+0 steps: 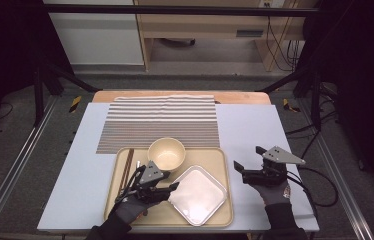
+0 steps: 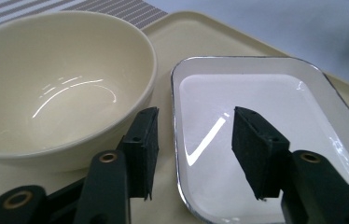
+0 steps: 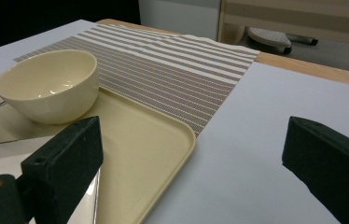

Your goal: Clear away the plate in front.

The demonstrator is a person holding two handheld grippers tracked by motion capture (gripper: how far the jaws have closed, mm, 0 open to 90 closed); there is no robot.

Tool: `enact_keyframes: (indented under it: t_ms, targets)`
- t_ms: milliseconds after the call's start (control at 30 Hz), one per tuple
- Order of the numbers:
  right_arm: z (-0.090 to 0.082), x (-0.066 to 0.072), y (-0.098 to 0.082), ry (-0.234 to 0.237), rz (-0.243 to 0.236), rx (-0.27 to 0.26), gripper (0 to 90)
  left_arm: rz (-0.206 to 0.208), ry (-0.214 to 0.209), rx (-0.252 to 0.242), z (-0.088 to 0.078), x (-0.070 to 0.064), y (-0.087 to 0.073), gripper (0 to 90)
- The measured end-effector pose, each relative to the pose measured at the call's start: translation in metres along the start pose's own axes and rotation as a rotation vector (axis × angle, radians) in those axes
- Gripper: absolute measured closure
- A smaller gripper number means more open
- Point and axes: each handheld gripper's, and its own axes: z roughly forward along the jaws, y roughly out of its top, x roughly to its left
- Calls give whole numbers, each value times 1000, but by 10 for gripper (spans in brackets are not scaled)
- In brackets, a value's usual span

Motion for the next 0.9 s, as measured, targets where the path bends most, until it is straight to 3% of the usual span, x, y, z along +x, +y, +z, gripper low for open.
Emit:
enact_keyframes:
  t_ms: [133,400,633,667,900]
  targets:
    - [0,0,0,1,3,3,53,6,30,-27,-15,7,-2,436]
    - [-1,-1,0,1,3,2,46,-24,72,-54,-41,31,-11,371]
    - [-2,-1,0,-3,4,1,43,-36,107,-58,-50,47,-18,345]
    - [-2,-1,0,-4,4,1,42,-24,108,-65,-51,50,-19,341]
    - [-3,-2,1,-8,5,-5,38,-49,99,-56,-53,58,-25,326]
